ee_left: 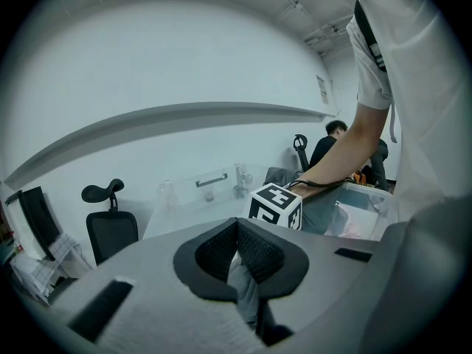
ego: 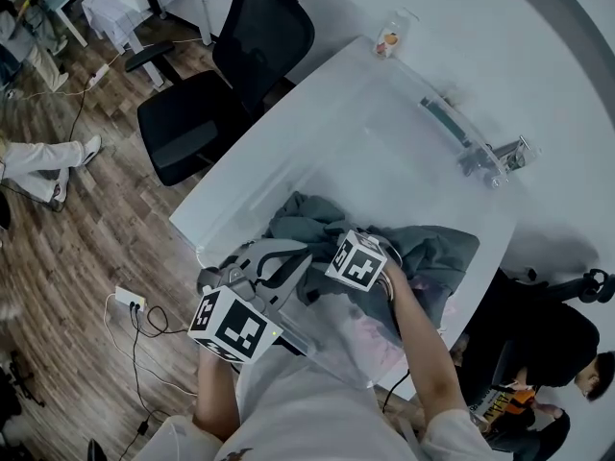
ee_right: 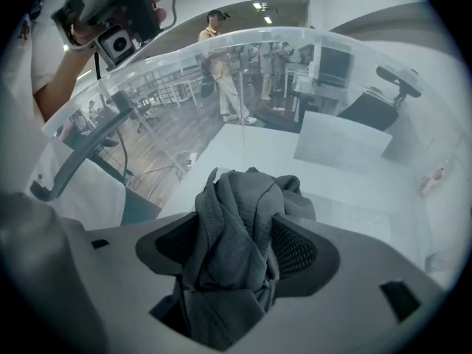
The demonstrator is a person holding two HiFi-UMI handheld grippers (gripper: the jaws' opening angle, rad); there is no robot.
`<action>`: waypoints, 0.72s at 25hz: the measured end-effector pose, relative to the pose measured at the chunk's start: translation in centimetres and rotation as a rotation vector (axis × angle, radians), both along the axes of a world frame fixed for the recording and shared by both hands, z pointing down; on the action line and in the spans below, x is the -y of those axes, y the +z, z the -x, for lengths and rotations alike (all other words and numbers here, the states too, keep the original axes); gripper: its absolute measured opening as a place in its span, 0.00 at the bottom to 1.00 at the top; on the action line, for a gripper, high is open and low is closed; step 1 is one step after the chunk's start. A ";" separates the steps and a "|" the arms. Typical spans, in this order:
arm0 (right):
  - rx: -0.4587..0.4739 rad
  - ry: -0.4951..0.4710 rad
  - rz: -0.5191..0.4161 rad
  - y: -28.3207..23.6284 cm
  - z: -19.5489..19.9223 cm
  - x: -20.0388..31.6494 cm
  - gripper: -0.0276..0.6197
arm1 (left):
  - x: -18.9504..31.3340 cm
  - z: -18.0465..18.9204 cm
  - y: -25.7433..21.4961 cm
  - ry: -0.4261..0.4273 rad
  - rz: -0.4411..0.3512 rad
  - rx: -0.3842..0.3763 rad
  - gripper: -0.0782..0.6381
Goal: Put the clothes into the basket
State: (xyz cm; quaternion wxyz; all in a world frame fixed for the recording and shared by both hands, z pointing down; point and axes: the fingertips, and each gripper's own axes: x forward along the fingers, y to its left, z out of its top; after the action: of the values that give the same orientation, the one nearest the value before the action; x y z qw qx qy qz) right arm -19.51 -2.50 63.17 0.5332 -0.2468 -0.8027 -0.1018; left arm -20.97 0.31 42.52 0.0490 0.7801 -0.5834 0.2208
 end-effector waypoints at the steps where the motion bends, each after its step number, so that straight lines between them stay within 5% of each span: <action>1: 0.000 -0.007 -0.011 -0.1 -0.2 0.2 0.50 | 0.1 -0.1 0.0 0.002 0.000 0.001 0.12; 6: 0.086 -0.008 -0.060 -2.5 0.0 0.5 0.54 | 0.2 -0.6 -0.3 0.015 -0.004 0.006 0.12; 12: 0.341 0.100 -0.040 -9.8 0.7 1.0 0.54 | 0.5 -1.4 -1.5 0.029 -0.046 -0.018 0.12; 18: 0.595 0.237 0.016 -18.3 -0.2 1.8 0.35 | 1.4 -2.1 -5.2 0.048 -0.163 -0.103 0.12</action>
State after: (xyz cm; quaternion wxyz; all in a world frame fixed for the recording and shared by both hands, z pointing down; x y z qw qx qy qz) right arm -19.30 -4.32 44.85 0.2813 -0.1153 -0.9473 -0.1005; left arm -18.83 -1.11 37.37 0.0100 0.8055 -0.5774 0.1332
